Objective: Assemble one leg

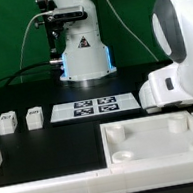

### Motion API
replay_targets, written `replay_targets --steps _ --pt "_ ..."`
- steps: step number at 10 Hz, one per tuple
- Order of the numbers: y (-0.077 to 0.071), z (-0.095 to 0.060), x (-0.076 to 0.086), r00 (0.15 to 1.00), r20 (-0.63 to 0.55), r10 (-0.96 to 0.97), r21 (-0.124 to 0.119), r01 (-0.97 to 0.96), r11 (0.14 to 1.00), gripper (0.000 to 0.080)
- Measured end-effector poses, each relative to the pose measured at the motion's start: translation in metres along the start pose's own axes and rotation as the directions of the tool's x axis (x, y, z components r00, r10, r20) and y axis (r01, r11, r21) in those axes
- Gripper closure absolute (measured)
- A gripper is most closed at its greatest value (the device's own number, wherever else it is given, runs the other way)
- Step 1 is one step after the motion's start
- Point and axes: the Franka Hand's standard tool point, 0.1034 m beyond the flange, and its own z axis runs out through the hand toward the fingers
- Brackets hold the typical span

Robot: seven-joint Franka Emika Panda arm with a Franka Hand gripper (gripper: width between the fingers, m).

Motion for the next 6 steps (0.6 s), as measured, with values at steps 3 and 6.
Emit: replay_targets --steps 3,6 --pt "0.0 -0.009 -0.005 0.999 -0.017 0.049 0.0 -0.049 0.999 0.0508" --pt "0.004 -0.038 -0.028 0.998 -0.044 0.05 0.006 -0.05 0.999 0.0508"
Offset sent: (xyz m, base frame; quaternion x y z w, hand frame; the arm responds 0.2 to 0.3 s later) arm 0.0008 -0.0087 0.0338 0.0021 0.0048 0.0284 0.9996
